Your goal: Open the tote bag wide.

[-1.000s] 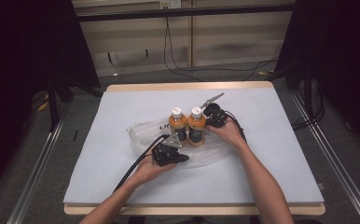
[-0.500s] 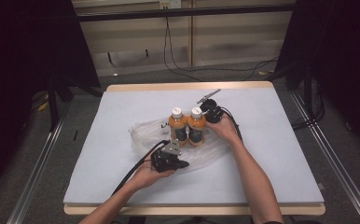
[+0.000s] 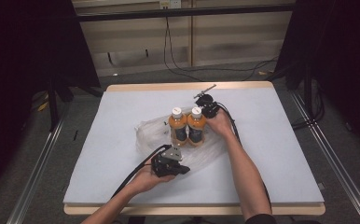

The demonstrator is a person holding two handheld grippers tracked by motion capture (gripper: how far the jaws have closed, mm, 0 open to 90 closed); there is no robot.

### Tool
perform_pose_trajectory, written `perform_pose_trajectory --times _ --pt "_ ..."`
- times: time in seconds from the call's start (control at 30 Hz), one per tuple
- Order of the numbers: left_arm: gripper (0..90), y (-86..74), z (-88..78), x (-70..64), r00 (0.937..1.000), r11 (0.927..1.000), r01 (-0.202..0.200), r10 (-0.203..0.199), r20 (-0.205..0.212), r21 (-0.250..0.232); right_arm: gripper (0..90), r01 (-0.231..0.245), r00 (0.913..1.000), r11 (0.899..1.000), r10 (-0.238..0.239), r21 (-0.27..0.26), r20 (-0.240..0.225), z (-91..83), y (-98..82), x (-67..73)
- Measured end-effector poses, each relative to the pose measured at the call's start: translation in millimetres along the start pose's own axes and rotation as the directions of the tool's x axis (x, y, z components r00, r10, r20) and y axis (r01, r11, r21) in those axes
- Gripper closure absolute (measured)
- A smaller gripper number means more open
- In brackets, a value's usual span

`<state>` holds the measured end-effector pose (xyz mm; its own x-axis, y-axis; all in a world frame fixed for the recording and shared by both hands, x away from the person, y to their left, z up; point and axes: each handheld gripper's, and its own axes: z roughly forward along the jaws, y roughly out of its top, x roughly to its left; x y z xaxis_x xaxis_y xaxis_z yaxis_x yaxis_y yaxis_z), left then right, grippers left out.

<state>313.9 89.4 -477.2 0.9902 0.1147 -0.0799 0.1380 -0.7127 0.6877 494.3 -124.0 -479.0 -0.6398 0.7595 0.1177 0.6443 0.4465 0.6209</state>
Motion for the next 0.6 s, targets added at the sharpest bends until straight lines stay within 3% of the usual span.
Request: perform_pose_trajectory --times 0.2,0.23,0.4,0.47,0.5,0.53,0.6 --pt "90.0 -0.1 -1.0 -6.8 0.9991 0.9998 -0.019 0.019 0.039 0.010 90.0 -0.001 0.9992 1.000 0.001 0.004 0.039 1.9 3.1 1.1" --pt "90.0 -0.5 -0.8 -8.6 0.9997 0.9998 -0.020 0.020 0.017 0.009 90.0 0.000 0.9987 1.000 0.000 0.004 0.051 2.3 3.7 1.5" --pt "90.0 -1.6 -0.2 -7.4 0.9994 0.9999 -0.013 0.013 0.032 -0.005 90.0 -0.001 0.9967 1.000 0.001 0.009 0.082 4.4 7.7 1.5" --pt "90.0 -2.0 -0.4 -6.7 0.9994 0.9999 -0.005 0.005 0.035 -0.009 90.0 0.005 0.9964 1.000 -0.006 0.013 0.084 4.1 7.8 2.1" --pt "90.0 -2.2 -0.5 -6.0 0.9991 1.0000 0.003 -0.003 0.042 -0.008 90.0 -0.009 0.9984 1.000 0.008 0.007 0.056 3.1 6.8 0.8" --pt "90.0 -2.3 -0.9 -4.9 0.9987 0.9999 0.014 -0.014 0.050 -0.008 90.0 -0.009 0.9984 1.000 0.008 0.007 0.056 3.1 6.8 0.8" --pt "90.0 -2.8 -2.2 -2.1 0.9992 0.9996 0.021 -0.020 0.036 -0.018 90.0 -0.030 0.9993 0.999 0.031 -0.014 0.023 -0.8 3.6 -2.5"
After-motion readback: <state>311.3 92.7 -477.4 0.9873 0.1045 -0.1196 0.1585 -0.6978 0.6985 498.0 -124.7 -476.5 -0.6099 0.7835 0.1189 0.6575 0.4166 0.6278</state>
